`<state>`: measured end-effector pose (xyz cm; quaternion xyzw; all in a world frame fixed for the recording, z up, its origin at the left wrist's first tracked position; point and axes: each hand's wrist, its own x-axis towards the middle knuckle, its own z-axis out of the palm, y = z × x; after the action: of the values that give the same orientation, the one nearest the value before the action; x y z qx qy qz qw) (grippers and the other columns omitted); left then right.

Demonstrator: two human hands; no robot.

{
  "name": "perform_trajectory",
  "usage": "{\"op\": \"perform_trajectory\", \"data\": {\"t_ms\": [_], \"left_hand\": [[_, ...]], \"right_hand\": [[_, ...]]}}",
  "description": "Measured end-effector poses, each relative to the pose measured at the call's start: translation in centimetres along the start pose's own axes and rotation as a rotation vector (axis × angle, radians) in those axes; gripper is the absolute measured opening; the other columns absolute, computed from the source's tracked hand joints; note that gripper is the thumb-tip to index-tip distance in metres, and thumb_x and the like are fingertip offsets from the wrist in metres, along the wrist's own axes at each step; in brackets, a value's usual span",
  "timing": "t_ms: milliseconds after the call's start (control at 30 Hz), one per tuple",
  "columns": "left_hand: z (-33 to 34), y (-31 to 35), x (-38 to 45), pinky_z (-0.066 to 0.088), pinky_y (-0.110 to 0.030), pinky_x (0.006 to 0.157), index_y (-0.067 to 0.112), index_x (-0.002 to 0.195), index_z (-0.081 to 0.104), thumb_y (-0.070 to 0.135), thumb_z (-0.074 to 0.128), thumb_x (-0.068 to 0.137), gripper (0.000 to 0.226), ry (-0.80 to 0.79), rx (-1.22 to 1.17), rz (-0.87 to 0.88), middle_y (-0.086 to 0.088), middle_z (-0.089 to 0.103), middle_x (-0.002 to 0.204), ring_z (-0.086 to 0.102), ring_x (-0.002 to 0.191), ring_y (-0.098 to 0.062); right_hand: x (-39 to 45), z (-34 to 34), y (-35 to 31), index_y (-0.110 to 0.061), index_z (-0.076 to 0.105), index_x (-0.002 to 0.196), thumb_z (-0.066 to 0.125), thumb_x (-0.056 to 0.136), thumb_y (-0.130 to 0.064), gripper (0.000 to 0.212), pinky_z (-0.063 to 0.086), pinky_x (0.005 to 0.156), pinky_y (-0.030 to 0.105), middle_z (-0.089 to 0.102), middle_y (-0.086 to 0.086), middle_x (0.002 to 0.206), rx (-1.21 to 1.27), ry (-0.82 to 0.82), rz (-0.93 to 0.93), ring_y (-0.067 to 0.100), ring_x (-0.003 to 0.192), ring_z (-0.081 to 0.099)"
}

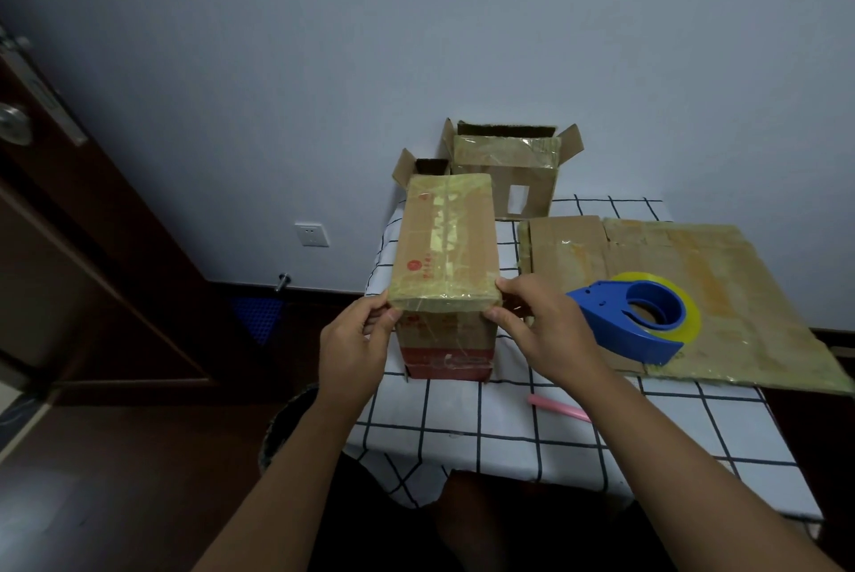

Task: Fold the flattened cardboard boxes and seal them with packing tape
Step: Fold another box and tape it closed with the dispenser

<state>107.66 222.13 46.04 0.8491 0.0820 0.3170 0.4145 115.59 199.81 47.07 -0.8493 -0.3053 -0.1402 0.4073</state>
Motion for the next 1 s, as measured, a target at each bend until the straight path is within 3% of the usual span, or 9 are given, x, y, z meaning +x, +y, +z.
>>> {"op": "perform_trajectory", "data": {"t_ms": [133, 300, 400, 467, 567, 667, 767, 867, 1000], "left_hand": [[0.2, 0.2, -0.3, 0.043, -0.002, 0.073, 0.002, 0.107, 0.07, -0.001, 0.064, 0.091, 0.018, -0.003, 0.016, 0.01, 0.017, 0.063, 0.088, 0.061, 0.084, 0.011], [-1.3, 0.6, -0.1, 0.052, -0.018, 0.084, 0.02, 0.112, 0.068, 0.004, 0.048, 0.093, 0.031, -0.187, -0.198, -0.167, 0.007, 0.071, 0.103, 0.066, 0.1, -0.007], [-1.2, 1.5, 0.5, 0.058, -0.039, 0.083, 0.02, 0.086, 0.071, 0.034, 0.051, 0.094, 0.026, -0.148, -0.29, -0.303, 0.006, 0.071, 0.081, 0.068, 0.085, -0.011], [-0.9, 1.9, 0.9, 0.058, -0.048, 0.081, 0.021, 0.072, 0.064, 0.054, 0.06, 0.086, 0.036, -0.115, -0.237, -0.345, 0.001, 0.065, 0.072, 0.063, 0.075, -0.014], [-0.5, 2.1, 1.2, 0.058, -0.042, 0.081, 0.021, 0.081, 0.066, 0.051, 0.068, 0.081, 0.03, -0.102, -0.198, -0.354, 0.004, 0.07, 0.081, 0.067, 0.079, -0.011], [-0.8, 1.3, 1.3, 0.059, -0.043, 0.082, 0.022, 0.087, 0.067, 0.062, 0.07, 0.072, 0.043, -0.157, -0.205, -0.344, 0.004, 0.072, 0.086, 0.068, 0.084, -0.013], [-1.0, 0.4, 1.4, 0.057, -0.042, 0.084, 0.023, 0.088, 0.067, 0.043, 0.074, 0.08, 0.023, -0.189, -0.165, -0.32, 0.004, 0.072, 0.088, 0.067, 0.087, -0.015], [-0.8, 0.7, 1.4, 0.054, -0.024, 0.078, 0.028, 0.082, 0.062, 0.025, 0.075, 0.084, 0.013, -0.167, -0.102, -0.256, 0.008, 0.069, 0.085, 0.064, 0.082, -0.004], [-0.2, 0.8, 1.3, 0.045, -0.007, 0.064, 0.026, 0.076, 0.056, 0.022, 0.072, 0.086, 0.02, -0.117, 0.018, -0.093, 0.009, 0.066, 0.08, 0.062, 0.074, -0.001]], "right_hand": [[-0.2, 0.0, 0.0, -0.007, 0.065, 0.113, 0.072, 0.088, -0.02, 0.028, 0.045, 0.068, 0.02, 0.06, -0.003, 0.09, -0.083, 0.0, -0.066, 0.009, 0.078, 0.053], [0.0, -1.7, -0.1, -0.015, 0.062, 0.121, 0.073, 0.088, -0.02, 0.035, 0.052, 0.08, 0.017, 0.06, -0.01, 0.099, 0.065, -0.187, 0.011, 0.003, 0.092, 0.059], [0.2, -1.9, -1.1, -0.021, 0.062, 0.099, 0.065, 0.092, -0.028, 0.01, 0.048, 0.071, 0.02, 0.062, -0.01, 0.093, 0.17, -0.158, 0.123, 0.002, 0.088, 0.058], [0.6, -1.5, -1.7, -0.025, 0.056, 0.088, 0.061, 0.092, -0.046, 0.022, 0.047, 0.066, 0.024, 0.061, -0.009, 0.085, 0.12, -0.128, 0.171, 0.006, 0.081, 0.058], [1.1, -1.3, -2.1, -0.026, 0.053, 0.089, 0.059, 0.089, -0.056, 0.03, 0.049, 0.067, 0.028, 0.06, -0.009, 0.084, 0.049, -0.14, 0.224, 0.009, 0.082, 0.06], [1.4, -1.5, -2.1, -0.023, 0.052, 0.092, 0.063, 0.088, -0.053, 0.032, 0.052, 0.07, 0.034, 0.06, -0.006, 0.084, 0.05, -0.172, 0.218, 0.015, 0.084, 0.061], [1.4, -1.8, -1.9, -0.022, 0.051, 0.094, 0.065, 0.088, -0.05, 0.032, 0.054, 0.073, 0.039, 0.059, -0.006, 0.085, 0.056, -0.215, 0.207, 0.016, 0.086, 0.061], [1.5, -1.7, -1.7, -0.021, 0.05, 0.094, 0.065, 0.089, -0.048, 0.031, 0.052, 0.07, 0.038, 0.057, -0.006, 0.084, -0.002, -0.237, 0.171, 0.015, 0.082, 0.059], [1.5, -1.2, -1.4, -0.018, 0.043, 0.086, 0.057, 0.095, -0.044, 0.031, 0.032, 0.057, 0.03, 0.04, -0.013, 0.072, -0.164, -0.205, -0.009, 0.006, 0.063, 0.041]]}}
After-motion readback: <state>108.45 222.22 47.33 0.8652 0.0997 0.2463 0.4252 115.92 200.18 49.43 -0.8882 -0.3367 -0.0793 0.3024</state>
